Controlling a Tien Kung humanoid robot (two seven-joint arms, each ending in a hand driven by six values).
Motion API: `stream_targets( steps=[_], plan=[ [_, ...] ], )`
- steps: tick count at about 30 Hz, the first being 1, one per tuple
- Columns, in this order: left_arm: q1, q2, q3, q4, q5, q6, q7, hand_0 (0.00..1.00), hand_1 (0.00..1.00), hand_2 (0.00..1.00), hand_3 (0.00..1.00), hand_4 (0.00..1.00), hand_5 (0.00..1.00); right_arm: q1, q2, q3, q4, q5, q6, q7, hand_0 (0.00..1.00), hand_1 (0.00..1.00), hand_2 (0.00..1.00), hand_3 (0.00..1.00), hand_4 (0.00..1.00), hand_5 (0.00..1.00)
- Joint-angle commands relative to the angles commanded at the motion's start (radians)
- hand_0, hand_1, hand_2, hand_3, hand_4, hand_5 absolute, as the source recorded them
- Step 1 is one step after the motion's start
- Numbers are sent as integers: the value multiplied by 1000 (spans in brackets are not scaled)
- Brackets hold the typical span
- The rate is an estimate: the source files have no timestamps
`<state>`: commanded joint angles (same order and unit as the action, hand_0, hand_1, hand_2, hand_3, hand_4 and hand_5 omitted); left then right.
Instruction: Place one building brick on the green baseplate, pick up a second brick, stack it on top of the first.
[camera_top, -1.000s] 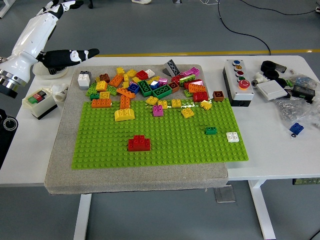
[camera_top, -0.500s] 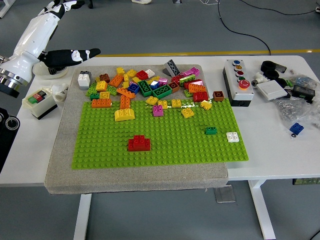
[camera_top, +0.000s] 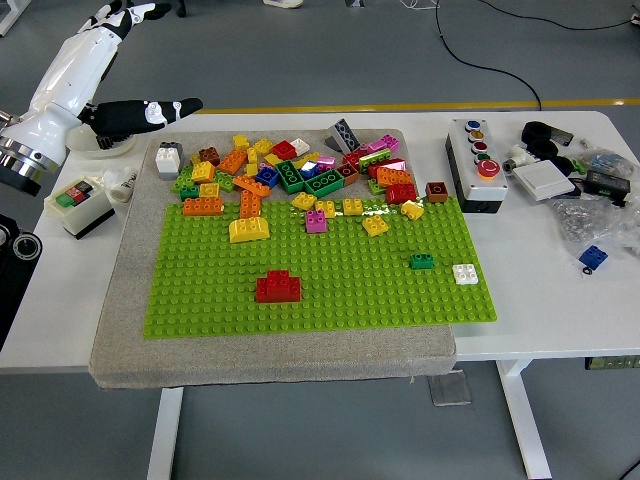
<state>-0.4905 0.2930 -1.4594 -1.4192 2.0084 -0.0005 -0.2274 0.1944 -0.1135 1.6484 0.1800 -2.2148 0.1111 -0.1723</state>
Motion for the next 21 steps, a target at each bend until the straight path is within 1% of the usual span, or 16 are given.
stream_targets(
  steps=[5, 21],
  plan=[
    [-1, -2, 0, 0, -1, 2, 0, 998, 893, 880, 906, 998, 566, 0, -2, -6, 0, 0, 1, 1, 743, 658, 724, 613, 838, 383],
    [-4, 3, 5, 1, 0, 6, -1, 998, 890, 879, 906, 998, 553, -16, -12, -17, 0, -32, 2, 8, 743, 658, 725, 615, 839, 384]
  ],
)
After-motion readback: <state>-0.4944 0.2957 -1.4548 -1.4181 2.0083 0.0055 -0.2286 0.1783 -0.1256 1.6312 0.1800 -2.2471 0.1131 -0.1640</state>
